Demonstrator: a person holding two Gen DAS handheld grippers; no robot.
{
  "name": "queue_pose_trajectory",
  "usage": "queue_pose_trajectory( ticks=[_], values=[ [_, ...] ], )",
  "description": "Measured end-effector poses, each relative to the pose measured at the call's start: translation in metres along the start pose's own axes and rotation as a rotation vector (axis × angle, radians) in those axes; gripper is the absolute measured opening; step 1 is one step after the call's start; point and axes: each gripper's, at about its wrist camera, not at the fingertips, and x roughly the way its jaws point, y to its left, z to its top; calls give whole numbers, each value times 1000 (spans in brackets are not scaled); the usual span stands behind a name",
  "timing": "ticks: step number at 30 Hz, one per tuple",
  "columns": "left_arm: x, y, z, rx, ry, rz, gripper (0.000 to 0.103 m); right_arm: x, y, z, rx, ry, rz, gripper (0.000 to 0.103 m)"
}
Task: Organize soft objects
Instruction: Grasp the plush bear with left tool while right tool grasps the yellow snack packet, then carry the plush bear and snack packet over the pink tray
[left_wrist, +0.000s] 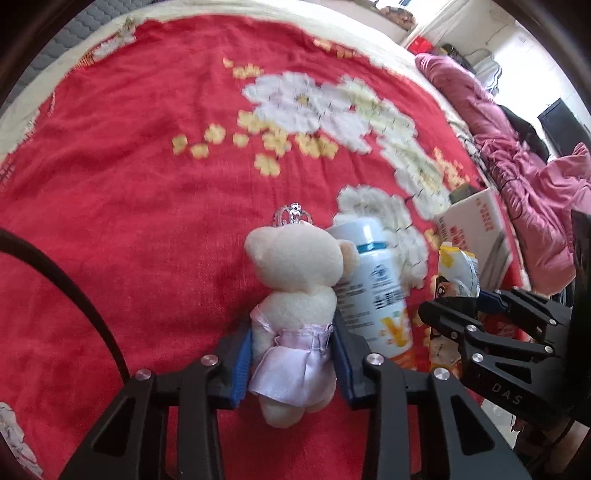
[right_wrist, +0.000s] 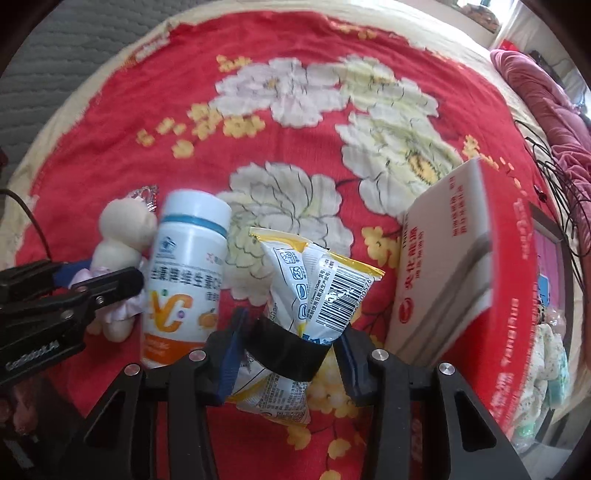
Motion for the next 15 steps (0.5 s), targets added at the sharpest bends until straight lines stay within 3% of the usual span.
queue_pose_trajectory(
  ticks=[6, 15],
  values=[
    [-48, -25, 1, 50, -78, -15, 38, -47, -9, -6, 43, -97, 55, 46],
    [-110, -108, -5, 185, -178, -59, 38, -129, -49, -37, 121, -235, 51, 46]
  ],
)
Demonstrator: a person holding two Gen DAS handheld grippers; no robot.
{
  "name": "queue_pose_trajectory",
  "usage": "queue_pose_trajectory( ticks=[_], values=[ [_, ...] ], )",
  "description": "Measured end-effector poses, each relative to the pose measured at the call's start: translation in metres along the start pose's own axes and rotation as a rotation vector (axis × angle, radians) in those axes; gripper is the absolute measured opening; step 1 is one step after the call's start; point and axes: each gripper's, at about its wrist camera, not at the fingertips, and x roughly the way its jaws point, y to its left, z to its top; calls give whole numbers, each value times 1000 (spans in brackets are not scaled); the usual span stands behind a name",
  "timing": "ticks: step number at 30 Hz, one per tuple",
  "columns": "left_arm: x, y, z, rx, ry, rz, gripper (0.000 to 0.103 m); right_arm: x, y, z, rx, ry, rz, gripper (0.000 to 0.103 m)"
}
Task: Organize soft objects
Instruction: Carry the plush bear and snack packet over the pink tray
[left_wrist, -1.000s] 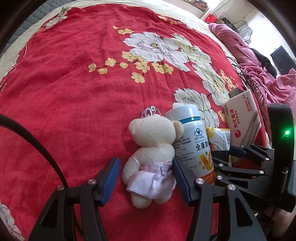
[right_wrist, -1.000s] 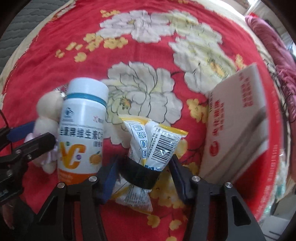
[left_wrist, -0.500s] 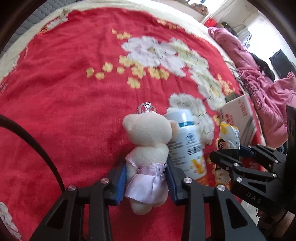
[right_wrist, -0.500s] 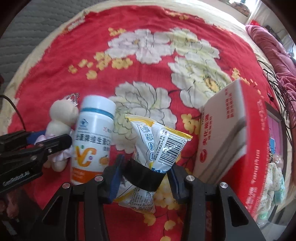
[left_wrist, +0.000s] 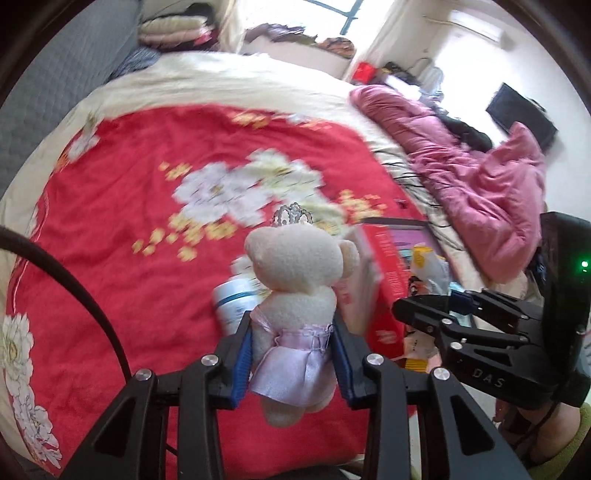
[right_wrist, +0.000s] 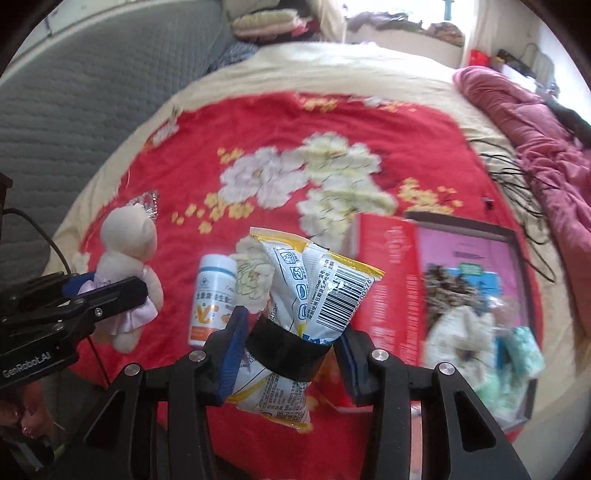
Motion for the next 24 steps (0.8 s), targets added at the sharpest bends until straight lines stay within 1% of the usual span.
queue_pose_trajectory(
  ticks=[2, 6, 9, 14, 16, 19, 22, 24],
  values=[
    [-6, -20, 1, 28, -12, -12, 38, -16, -17, -5, 26, -20, -10, 46],
    [-5, -67, -6, 97, 1, -48, 38, -45, -57, -20, 76, -52, -60, 46],
    [3, -101, -19, 142, 33, -83, 38, -62, -89, -33, 122, -62, -84, 46],
    [27, -160, -47, 220, 98, -129, 38, -85, -138, -62, 191, -70, -126, 46],
    [38, -177, -57, 239, 121, -141, 38, -90, -158, -74, 221, -70, -137, 46],
    [57, -204, -66, 273, 138, -138, 38, -94, -179, -88, 249, -67, -144, 46],
    [72, -221, -69, 298, 136, -130, 38, -95, -192, -97, 258, -61, -142, 46],
    [84, -229, -70, 311, 150, -118, 38, -92, -201, -101, 265, -51, -139, 46]
  ],
)
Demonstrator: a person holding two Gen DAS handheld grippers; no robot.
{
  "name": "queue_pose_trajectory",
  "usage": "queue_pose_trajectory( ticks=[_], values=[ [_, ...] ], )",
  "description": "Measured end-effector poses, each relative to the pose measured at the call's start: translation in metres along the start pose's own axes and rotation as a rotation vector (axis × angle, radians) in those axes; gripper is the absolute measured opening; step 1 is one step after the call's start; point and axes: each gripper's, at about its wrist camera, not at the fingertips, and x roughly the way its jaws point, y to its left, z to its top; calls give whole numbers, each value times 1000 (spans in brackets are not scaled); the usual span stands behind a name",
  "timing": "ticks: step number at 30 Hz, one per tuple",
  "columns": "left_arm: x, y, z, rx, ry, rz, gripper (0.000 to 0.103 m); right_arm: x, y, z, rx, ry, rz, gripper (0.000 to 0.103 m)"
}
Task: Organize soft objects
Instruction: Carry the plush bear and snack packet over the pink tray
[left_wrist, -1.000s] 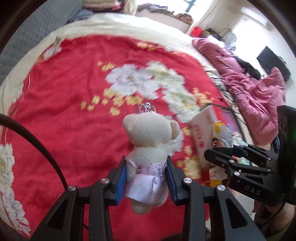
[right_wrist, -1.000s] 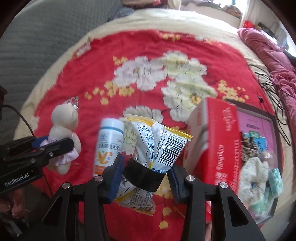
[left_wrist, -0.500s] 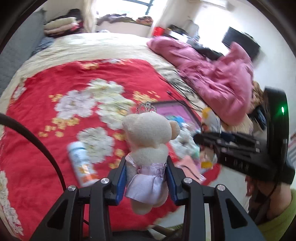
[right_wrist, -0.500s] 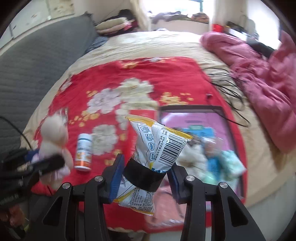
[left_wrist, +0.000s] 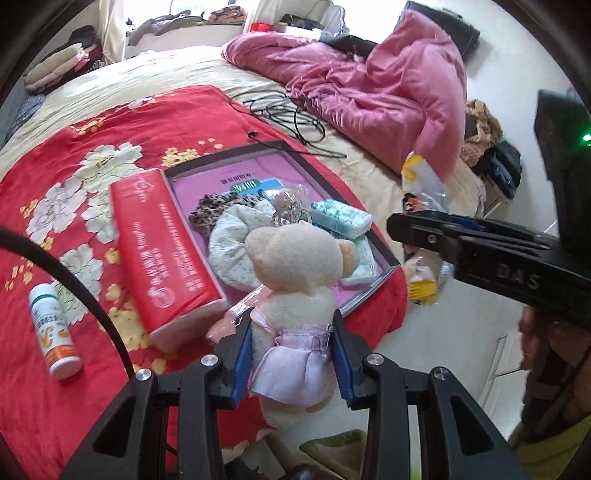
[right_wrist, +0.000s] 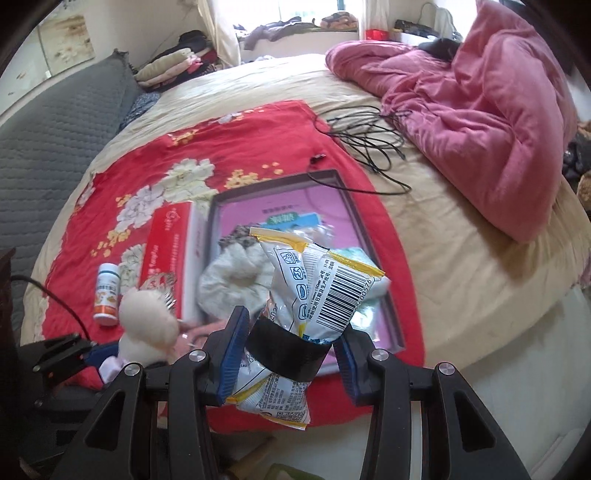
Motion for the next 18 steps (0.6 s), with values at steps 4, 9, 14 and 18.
queue_pose_trajectory(
  ticks=[4, 9, 14, 18],
  values=[
    [28, -9, 0, 10, 44, 22, 38, 8, -15, -3, 7, 17, 5, 46],
    [58, -13, 0, 31, 87, 52, 38, 25, -21, -4, 6, 44, 11, 46],
    [82, -6, -3, 15, 129, 67, 38, 46, -25, -2, 2, 77, 19, 46],
    [90, -3, 2, 9, 132, 67, 39, 65, -28, 1, -2, 108, 20, 46]
  ],
)
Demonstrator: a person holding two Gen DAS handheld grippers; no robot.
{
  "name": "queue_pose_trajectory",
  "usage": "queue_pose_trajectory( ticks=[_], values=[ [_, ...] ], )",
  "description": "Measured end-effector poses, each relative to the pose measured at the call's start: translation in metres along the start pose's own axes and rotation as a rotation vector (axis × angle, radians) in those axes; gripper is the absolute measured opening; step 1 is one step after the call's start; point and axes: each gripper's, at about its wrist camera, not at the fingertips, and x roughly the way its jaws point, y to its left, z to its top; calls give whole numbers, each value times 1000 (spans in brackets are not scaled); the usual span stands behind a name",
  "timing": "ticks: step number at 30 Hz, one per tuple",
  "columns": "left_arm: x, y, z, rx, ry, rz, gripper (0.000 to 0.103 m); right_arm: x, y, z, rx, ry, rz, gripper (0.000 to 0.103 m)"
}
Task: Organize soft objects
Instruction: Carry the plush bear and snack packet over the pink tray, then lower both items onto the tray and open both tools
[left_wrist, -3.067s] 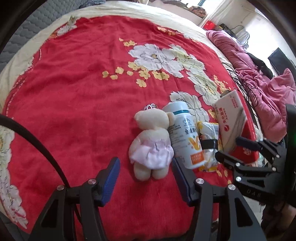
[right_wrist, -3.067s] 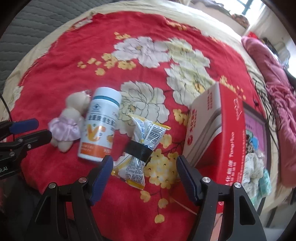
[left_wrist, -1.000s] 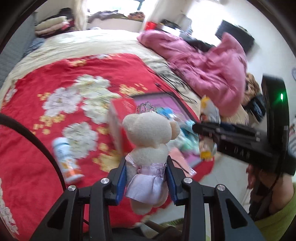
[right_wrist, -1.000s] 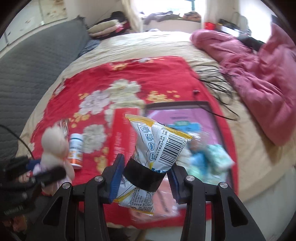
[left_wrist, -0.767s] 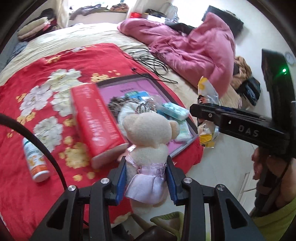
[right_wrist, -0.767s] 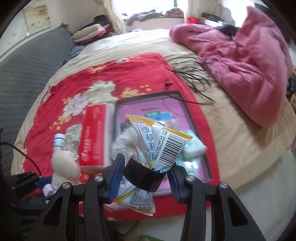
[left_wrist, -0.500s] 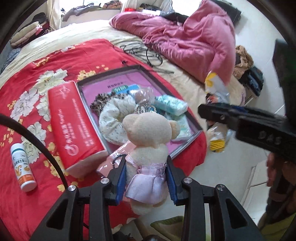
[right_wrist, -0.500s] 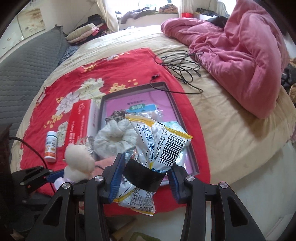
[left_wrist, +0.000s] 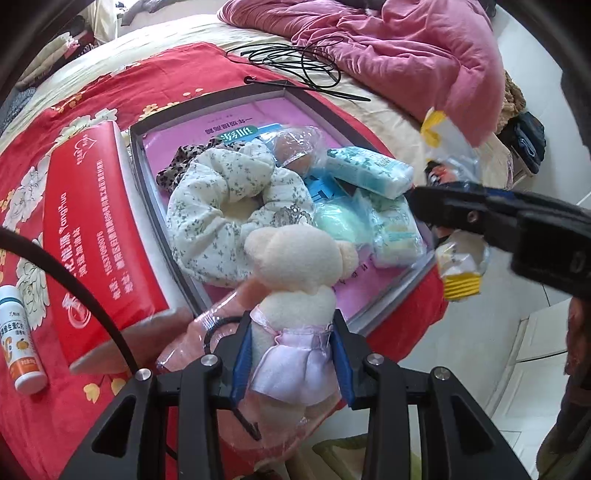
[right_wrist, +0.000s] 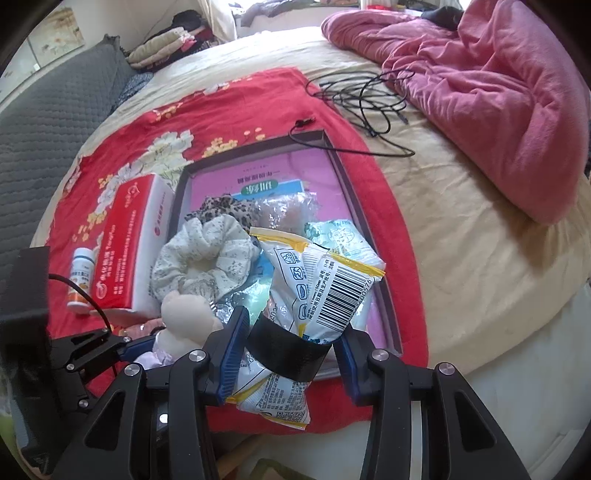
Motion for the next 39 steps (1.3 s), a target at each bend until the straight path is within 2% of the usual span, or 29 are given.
queue_pose_trajectory(
  ticks=[13, 18, 28, 39],
  values=[
    [22, 5, 15, -12, 7, -3, 39, 49, 4, 17, -45, 71, -7, 46],
    [30, 4, 16, -21, 14, -1, 39, 60, 6, 22, -56, 61, -8, 46],
    [31, 3, 16, -31, 5, -1, 41, 66, 10, 27, -90, 37, -26, 47],
    [28, 3, 14, -36, -4, -3, 43, 54, 11, 24, -107, 3, -39, 49]
  ],
)
